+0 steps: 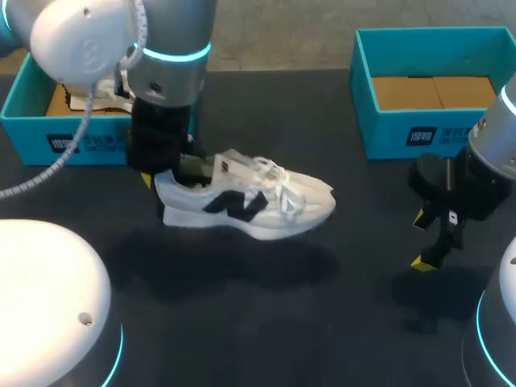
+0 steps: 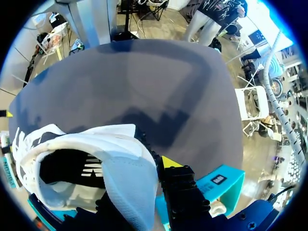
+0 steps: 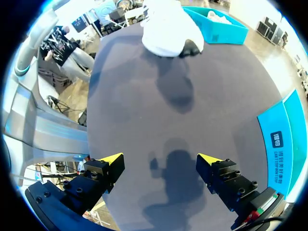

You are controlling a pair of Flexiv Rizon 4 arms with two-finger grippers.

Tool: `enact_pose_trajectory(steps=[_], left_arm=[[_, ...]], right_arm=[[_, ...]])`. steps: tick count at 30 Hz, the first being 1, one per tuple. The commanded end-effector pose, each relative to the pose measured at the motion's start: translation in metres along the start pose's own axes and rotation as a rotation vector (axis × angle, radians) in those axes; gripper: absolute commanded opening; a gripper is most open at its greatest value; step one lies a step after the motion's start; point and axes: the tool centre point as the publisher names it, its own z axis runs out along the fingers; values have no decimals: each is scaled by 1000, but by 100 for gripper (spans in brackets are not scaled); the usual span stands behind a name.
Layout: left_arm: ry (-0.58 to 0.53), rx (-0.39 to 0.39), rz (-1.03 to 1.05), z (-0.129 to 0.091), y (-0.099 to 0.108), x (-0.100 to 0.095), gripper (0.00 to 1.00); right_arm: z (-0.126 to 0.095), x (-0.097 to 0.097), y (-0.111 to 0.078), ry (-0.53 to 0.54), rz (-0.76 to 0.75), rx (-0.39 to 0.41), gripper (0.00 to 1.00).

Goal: Take the shoe out of the shoebox, open the shoe tongue, remove and reinsert the insole, then place the shoe into the shoebox

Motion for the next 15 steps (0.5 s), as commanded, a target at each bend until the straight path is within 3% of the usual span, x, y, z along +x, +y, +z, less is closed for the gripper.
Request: enact_pose_trajectory(steps=[1,15], left_arm=[[-18,4,-4,11,-7,-12,0],[-40,24,-47,60,-18,-58,0]], right_arm=[[1,1,-1,-3,1,0,100],[1,1,-1,-3,1,0,100]])
